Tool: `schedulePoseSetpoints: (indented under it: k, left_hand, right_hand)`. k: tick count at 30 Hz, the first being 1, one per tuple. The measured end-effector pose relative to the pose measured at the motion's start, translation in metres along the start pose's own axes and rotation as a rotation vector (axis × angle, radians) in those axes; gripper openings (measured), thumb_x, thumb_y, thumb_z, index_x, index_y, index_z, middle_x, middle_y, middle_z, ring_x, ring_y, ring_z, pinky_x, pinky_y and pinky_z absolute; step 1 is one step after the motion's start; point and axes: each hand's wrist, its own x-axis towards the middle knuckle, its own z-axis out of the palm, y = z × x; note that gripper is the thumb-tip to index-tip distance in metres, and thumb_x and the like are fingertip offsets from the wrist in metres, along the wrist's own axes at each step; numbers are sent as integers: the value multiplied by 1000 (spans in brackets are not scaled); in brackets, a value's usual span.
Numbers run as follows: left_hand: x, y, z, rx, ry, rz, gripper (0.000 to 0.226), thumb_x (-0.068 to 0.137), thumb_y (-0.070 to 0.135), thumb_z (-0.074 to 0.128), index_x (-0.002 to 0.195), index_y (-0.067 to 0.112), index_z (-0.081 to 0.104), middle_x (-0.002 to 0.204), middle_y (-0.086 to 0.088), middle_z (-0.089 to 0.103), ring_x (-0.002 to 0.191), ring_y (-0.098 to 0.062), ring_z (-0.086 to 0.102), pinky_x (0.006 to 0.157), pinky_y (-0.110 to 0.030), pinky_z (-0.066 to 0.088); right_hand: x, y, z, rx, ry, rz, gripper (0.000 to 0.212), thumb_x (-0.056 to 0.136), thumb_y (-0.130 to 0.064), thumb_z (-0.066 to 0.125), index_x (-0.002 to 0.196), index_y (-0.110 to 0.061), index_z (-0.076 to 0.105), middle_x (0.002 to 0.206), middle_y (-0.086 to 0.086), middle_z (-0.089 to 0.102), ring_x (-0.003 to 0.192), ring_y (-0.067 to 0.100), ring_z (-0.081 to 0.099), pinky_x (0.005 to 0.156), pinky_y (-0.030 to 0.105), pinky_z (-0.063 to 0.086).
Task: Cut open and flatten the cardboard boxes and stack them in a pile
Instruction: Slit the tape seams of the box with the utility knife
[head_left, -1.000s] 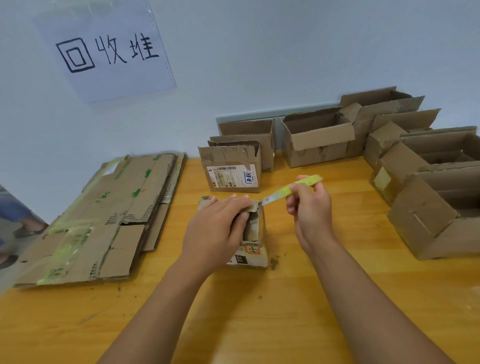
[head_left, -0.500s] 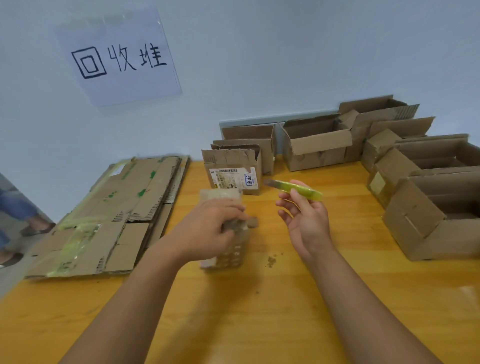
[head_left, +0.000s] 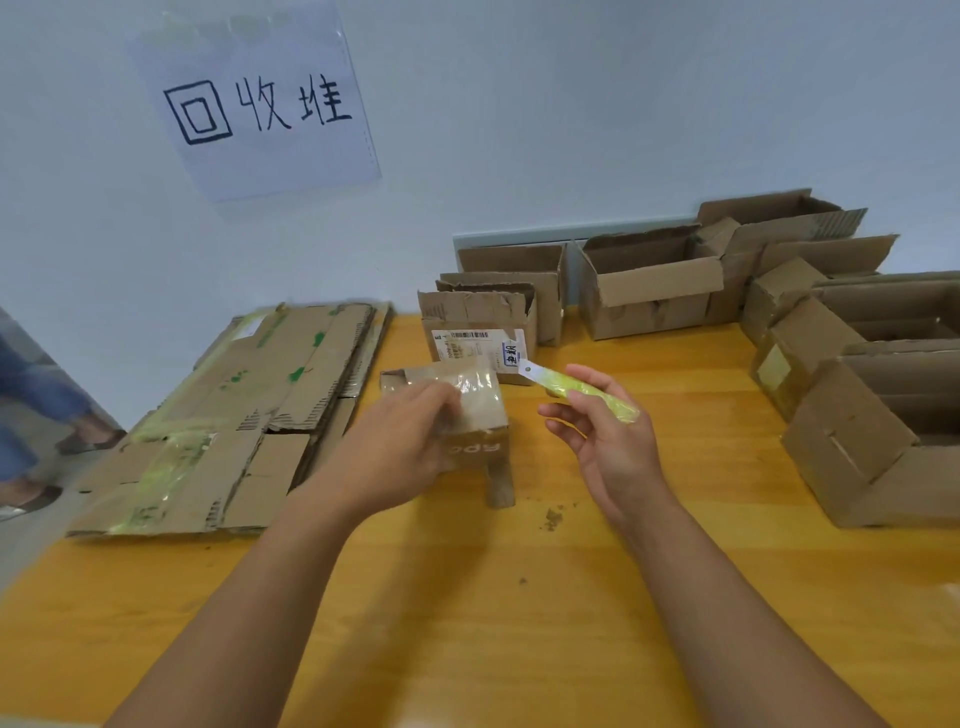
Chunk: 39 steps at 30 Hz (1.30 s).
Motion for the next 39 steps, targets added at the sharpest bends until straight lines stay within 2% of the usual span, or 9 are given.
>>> schedulePoseSetpoints:
  k: [2,6,9,14,19,25,29,34,39]
  left_hand:
    - [2,-7,0,-59,-1,-2,34,90,19,61,121,30,50,124,11,51,107,-6,46,86,-24,41]
    - [16,-6,6,71,-11,29,66,87,52,66,144,29,42,138,10,42,130,-14,32,108,-32,31]
    - [25,-4,4,89,-27,42,59,91,45,64,143,27,44,133,8,43,127,-14,34,104,-28,31]
    - [18,-4,0,-45,-149,74,52,91,41,65,137,26,46,133,13,36,120,-5,34,95,-22,35]
    - [17,-3,10,-71,-91,18,56,88,61,56,132,28,47,132,16,39,113,-5,43,82,-24,42]
    - [19,-8,17,-77,-51,30,54,87,60,57,130,30,45,123,13,43,104,-7,46,70,-14,35]
    - [19,-8,19,-75,-36,31,53,88,57,58,131,29,44,122,12,44,102,-9,45,70,-14,34]
    - [17,-7,19,-61,-7,36,53,89,59,57,130,28,44,126,9,47,102,-10,44,78,-28,39]
    - [17,-5,20,-52,11,31,54,88,55,59,131,26,45,127,7,49,104,-8,42,79,-25,34]
  right_hand:
    - [-2,2,2,-39,-17,-5,24,97,-2,56,115,-15,66,104,13,74,88,26,72,76,31,58]
    - [-5,4,5,-110,-51,-18,24,98,-5,57,116,-17,65,111,14,73,96,30,72,83,34,58]
    - [-5,3,4,-107,-43,-27,23,98,-6,57,117,-17,65,113,14,72,98,31,72,85,37,58]
    - [-4,1,4,-108,-18,-33,21,98,-3,53,111,-13,66,100,16,74,88,30,73,74,33,57]
    - [-10,3,7,-260,-31,-105,19,96,0,54,105,-12,67,86,12,76,83,29,75,74,31,59]
    - [-9,8,6,-343,-14,-142,22,96,-1,56,101,-18,67,88,11,75,82,24,75,72,27,59]
    - [-8,9,5,-341,-28,-122,22,95,0,55,101,-17,68,87,6,76,84,23,75,74,31,59]
    - [-9,11,5,-281,15,-118,22,93,6,54,93,-11,67,79,8,75,82,27,75,73,33,58]
    - [-14,17,8,-283,14,-175,18,93,6,56,95,-10,64,84,12,74,83,27,75,74,34,60]
